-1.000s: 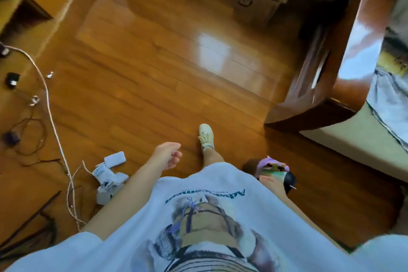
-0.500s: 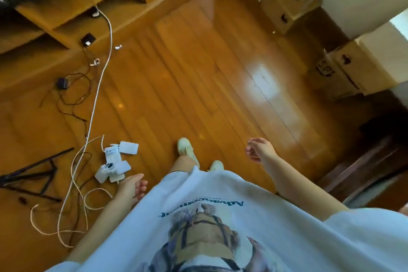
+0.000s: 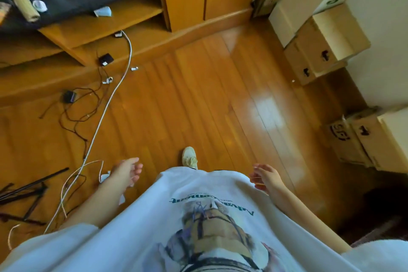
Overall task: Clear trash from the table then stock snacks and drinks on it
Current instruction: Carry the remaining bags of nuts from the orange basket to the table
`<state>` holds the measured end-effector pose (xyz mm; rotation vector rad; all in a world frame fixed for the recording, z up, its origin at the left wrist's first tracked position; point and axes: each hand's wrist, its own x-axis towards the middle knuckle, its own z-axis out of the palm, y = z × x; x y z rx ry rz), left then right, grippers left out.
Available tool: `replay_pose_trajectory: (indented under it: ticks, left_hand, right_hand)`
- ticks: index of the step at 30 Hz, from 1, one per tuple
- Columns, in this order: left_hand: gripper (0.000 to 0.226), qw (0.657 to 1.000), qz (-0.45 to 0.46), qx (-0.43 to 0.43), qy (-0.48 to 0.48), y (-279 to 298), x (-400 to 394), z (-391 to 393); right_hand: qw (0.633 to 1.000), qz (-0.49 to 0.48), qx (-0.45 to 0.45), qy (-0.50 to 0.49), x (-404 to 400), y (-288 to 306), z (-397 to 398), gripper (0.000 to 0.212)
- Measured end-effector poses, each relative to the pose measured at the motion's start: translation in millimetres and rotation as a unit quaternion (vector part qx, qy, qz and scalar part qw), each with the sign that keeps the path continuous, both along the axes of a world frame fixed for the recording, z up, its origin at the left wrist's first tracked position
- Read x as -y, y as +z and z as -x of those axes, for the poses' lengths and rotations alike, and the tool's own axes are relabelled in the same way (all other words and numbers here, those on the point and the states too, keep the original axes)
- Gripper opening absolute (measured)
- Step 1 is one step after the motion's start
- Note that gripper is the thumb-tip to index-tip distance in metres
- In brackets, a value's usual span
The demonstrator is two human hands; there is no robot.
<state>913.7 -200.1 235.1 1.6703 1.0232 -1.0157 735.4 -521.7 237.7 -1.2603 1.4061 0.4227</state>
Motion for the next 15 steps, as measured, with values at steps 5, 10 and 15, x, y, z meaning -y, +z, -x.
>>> replay_pose_trajectory:
  ticks: [5,10,15]
  left_hand:
    - [0.009,0.990,-0.004,0.084,-0.113,15,75,-104]
    - [0.009,0.981,0.011,0.060,-0.182,0,142,-146]
    - [0.010,0.993,0.037,0.021,-0.109,-15,193,-185]
  right_hand:
    - [0.996,-0.004,-0.024,-0.090,22,-4,-31,0.009]
    - [0.989,-0.003,-0.078,-0.124,48,-17,-55,0.012]
    - [0.995,0.003,-0.102,-0.020,104,-34,-119,0.027]
